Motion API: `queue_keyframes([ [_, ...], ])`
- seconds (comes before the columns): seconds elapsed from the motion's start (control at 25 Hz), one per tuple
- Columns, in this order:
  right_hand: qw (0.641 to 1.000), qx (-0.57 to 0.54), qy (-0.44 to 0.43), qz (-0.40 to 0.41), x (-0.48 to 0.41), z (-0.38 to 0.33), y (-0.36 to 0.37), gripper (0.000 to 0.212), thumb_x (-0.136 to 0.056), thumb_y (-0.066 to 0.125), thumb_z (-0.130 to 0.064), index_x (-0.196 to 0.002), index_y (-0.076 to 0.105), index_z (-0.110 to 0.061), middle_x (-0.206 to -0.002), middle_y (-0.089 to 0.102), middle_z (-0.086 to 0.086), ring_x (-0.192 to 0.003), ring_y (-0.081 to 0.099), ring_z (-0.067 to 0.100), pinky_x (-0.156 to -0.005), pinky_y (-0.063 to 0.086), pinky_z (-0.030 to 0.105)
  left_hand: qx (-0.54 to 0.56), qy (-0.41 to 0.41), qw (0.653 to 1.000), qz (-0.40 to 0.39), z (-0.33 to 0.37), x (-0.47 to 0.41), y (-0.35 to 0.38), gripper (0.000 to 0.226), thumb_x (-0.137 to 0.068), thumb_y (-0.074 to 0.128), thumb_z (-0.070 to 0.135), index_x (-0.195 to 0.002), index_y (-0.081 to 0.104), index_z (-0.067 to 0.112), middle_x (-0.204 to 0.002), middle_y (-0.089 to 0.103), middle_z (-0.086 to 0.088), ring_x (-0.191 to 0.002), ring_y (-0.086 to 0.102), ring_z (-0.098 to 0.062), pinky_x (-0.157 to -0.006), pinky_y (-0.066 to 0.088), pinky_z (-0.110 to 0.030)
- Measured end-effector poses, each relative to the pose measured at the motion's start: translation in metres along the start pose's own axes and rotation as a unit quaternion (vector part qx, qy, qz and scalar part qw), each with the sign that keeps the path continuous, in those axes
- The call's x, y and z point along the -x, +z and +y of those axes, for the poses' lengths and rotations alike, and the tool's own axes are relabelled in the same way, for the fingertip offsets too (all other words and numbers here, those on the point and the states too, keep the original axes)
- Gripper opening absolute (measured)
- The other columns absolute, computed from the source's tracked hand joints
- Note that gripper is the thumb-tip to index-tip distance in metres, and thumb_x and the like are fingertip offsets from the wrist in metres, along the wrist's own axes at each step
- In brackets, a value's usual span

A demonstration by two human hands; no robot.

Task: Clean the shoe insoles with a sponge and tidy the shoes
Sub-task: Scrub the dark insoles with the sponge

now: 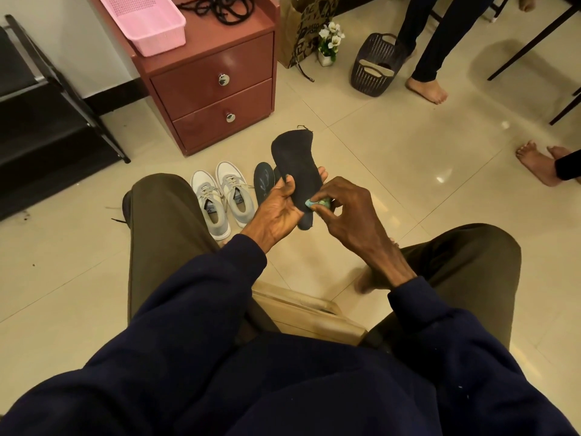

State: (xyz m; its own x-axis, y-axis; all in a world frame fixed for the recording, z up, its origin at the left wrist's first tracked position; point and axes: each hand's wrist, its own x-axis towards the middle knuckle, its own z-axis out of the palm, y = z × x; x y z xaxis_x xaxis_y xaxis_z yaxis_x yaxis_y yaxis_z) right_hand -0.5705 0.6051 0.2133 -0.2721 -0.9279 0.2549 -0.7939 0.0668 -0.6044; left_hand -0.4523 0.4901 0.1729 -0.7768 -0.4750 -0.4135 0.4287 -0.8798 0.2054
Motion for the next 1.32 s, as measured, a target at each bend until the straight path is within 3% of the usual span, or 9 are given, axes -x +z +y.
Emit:
queue_keyframes([
  [0.12, 1.0, -0.006, -0.02, -0.015, 0.0, -0.001, 0.0, 0.016, -0.085, 0.083, -0.016, -0.099, 0.077, -0.01, -0.097, 0.069, 0.003, -0.084, 0.059, 0.006, -0.071, 0.048, 0.011, -0.049, 0.025, 0.998, -0.001, 0.0, 0.0, 0.0, 0.044, -0.108, 0.038, 0.003, -0.152, 0.04, 0.003, -0.137, 0.058, -0.03, -0.119, 0.066, -0.04, -0.096, 0.058, -0.05],
  [0.28, 0.999, -0.006, 0.027, 0.042, -0.004, 0.018, -0.012, 0.011, -0.089, 0.079, -0.016, -0.099, 0.077, -0.012, -0.097, 0.068, 0.002, -0.084, 0.06, 0.007, -0.069, 0.054, 0.024, -0.204, 0.042, 0.978, 0.018, -0.005, 0.001, 0.004, 0.048, -0.102, 0.039, -0.013, -0.149, 0.041, -0.001, -0.143, 0.055, -0.027, -0.128, 0.059, -0.04, -0.103, 0.054, -0.048],
  [0.48, 0.996, -0.021, 0.043, 0.073, -0.006, 0.024, -0.022, 0.009, -0.089, 0.078, -0.015, -0.097, 0.077, -0.011, -0.098, 0.068, 0.002, -0.086, 0.064, 0.012, -0.07, 0.056, 0.028, -0.311, -0.047, 0.949, -0.035, -0.007, 0.015, 0.01, 0.054, -0.09, 0.05, -0.025, -0.138, 0.05, -0.002, -0.126, 0.066, -0.02, -0.112, 0.068, -0.033, -0.091, 0.061, -0.043],
  [0.64, 0.997, -0.044, 0.02, -0.065, -0.003, 0.015, -0.025, 0.01, -0.087, 0.08, -0.014, -0.097, 0.079, -0.015, -0.097, 0.068, -0.001, -0.088, 0.064, 0.01, -0.07, 0.056, 0.024, -0.311, -0.055, 0.949, -0.009, -0.005, 0.019, 0.013, 0.047, -0.084, 0.064, -0.012, -0.13, 0.055, -0.005, -0.108, 0.071, -0.017, -0.098, 0.07, -0.031, -0.086, 0.062, -0.043],
  [0.72, 0.999, -0.02, 0.03, -0.037, -0.005, 0.018, -0.025, 0.008, -0.088, 0.079, -0.015, -0.096, 0.079, -0.014, -0.095, 0.068, 0.0, -0.084, 0.063, 0.01, -0.069, 0.055, 0.027, -0.295, -0.049, 0.954, -0.017, -0.007, 0.021, 0.014, 0.052, -0.09, 0.056, -0.019, -0.138, 0.048, -0.002, -0.113, 0.071, -0.017, -0.099, 0.073, -0.032, -0.083, 0.062, -0.045],
  [0.84, 0.994, 0.023, 0.078, 0.075, -0.007, 0.029, -0.03, 0.01, -0.091, 0.076, -0.018, -0.097, 0.077, -0.01, -0.095, 0.067, 0.003, -0.082, 0.062, 0.014, -0.068, 0.052, 0.022, -0.264, -0.084, 0.958, -0.074, -0.012, 0.023, 0.013, 0.068, -0.092, 0.045, -0.026, -0.148, 0.041, 0.011, -0.138, 0.06, -0.024, -0.118, 0.064, -0.045, -0.096, 0.055, -0.059],
  [1.04, 0.994, -0.085, 0.043, -0.049, -0.002, 0.013, -0.025, 0.008, -0.085, 0.082, -0.014, -0.092, 0.079, -0.011, -0.092, 0.067, -0.002, -0.08, 0.065, 0.011, -0.066, 0.057, 0.025, -0.302, -0.071, 0.949, -0.048, -0.011, 0.022, 0.015, 0.078, -0.08, 0.057, -0.028, -0.149, 0.041, 0.005, -0.125, 0.066, -0.017, -0.11, 0.069, -0.032, -0.084, 0.061, -0.044],
  [1.24, 0.988, 0.008, 0.111, 0.104, -0.006, 0.034, -0.032, 0.012, -0.09, 0.077, -0.021, -0.098, 0.077, -0.012, -0.096, 0.069, 0.0, -0.084, 0.061, 0.008, -0.073, 0.057, 0.032, -0.237, -0.113, 0.961, -0.092, -0.011, 0.022, 0.013, 0.075, -0.088, 0.042, -0.03, -0.152, 0.038, 0.009, -0.148, 0.051, -0.026, -0.129, 0.055, -0.05, -0.105, 0.044, -0.068],
  [1.32, 0.994, -0.024, 0.079, 0.067, -0.005, 0.029, -0.03, 0.011, -0.09, 0.078, -0.019, -0.099, 0.078, -0.012, -0.098, 0.069, 0.0, -0.088, 0.064, 0.009, -0.074, 0.058, 0.031, -0.222, -0.115, 0.965, -0.081, -0.011, 0.025, 0.019, 0.055, -0.093, 0.045, -0.021, -0.144, 0.048, 0.001, -0.138, 0.061, -0.024, -0.123, 0.062, -0.044, -0.101, 0.05, -0.065],
])
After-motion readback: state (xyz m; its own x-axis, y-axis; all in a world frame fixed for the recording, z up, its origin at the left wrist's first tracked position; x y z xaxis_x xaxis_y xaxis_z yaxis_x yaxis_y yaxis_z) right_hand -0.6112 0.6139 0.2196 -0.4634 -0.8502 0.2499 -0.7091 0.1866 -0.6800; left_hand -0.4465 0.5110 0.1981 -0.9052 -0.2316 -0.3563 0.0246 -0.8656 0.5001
